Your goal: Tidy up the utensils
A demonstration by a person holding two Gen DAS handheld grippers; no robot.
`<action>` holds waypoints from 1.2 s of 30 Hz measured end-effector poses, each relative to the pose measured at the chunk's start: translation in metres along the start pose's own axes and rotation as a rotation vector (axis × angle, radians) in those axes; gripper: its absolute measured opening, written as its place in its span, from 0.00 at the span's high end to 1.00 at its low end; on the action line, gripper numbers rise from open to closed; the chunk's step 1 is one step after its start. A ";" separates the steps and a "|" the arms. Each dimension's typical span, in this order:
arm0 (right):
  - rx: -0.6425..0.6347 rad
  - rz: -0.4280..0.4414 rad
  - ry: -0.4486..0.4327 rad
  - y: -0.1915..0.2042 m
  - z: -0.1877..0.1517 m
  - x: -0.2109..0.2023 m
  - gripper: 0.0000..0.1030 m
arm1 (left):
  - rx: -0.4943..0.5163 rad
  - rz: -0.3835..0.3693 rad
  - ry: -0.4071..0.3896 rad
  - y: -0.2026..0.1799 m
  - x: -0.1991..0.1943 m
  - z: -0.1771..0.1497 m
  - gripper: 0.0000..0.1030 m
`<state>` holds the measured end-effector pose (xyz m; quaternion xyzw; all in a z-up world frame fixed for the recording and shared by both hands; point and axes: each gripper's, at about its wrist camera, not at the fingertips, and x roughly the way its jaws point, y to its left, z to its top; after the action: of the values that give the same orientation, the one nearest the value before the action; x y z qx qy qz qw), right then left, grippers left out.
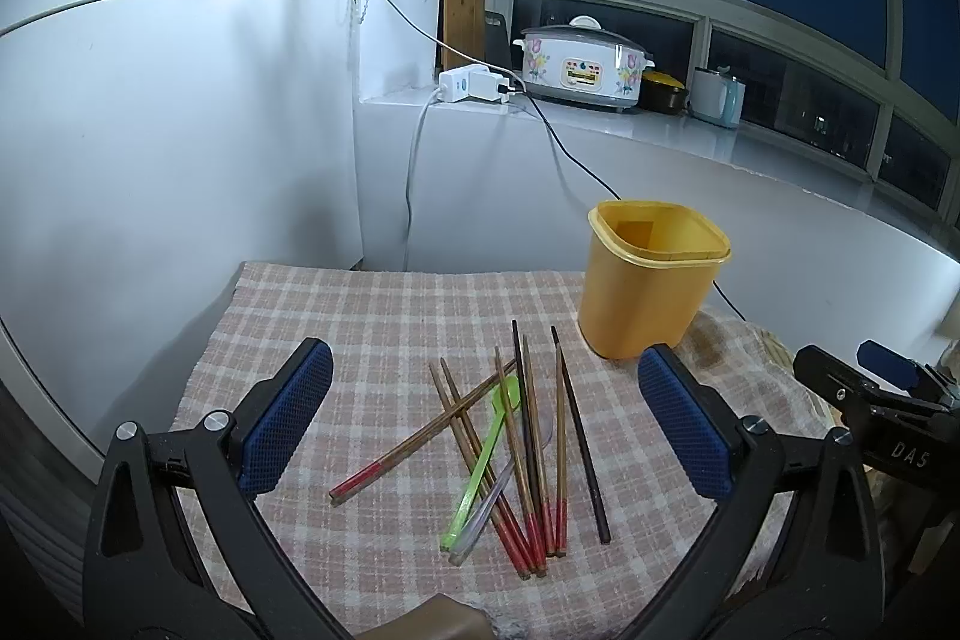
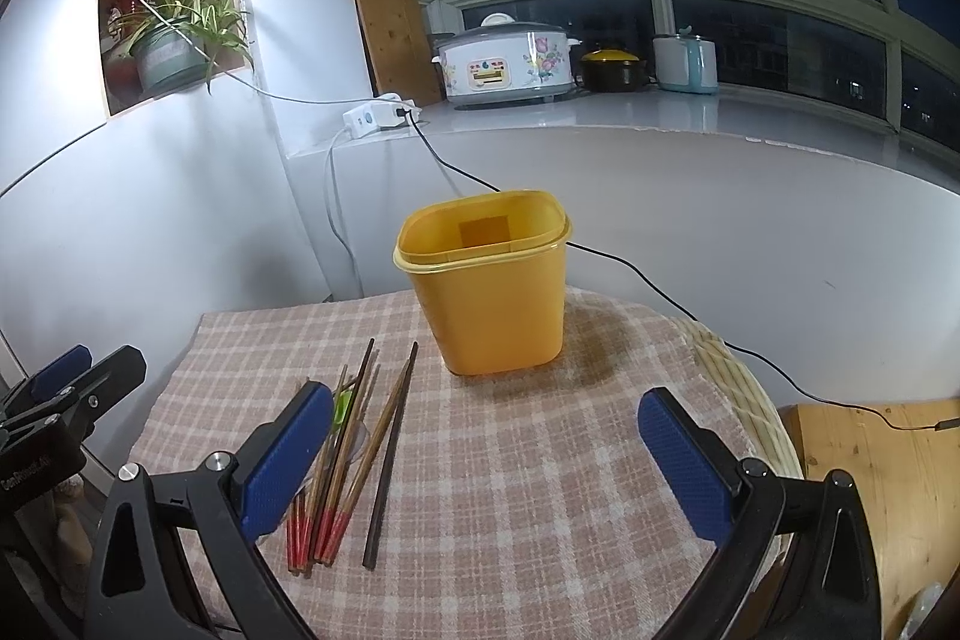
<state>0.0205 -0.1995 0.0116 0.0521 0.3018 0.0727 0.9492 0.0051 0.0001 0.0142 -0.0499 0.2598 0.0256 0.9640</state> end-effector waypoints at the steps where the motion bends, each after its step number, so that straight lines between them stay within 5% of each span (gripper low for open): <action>1: 0.002 0.001 0.000 0.000 0.000 0.000 0.00 | 0.001 0.000 -0.001 -0.001 -0.002 0.001 0.00; 36: 0.005 -0.013 0.022 0.002 0.000 0.008 0.01 | -0.004 -0.009 0.019 -0.007 0.004 -0.005 0.00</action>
<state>0.0269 -0.1960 0.0076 0.0519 0.3129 0.0664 0.9461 0.0060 -0.0073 0.0083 -0.0533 0.2689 0.0215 0.9614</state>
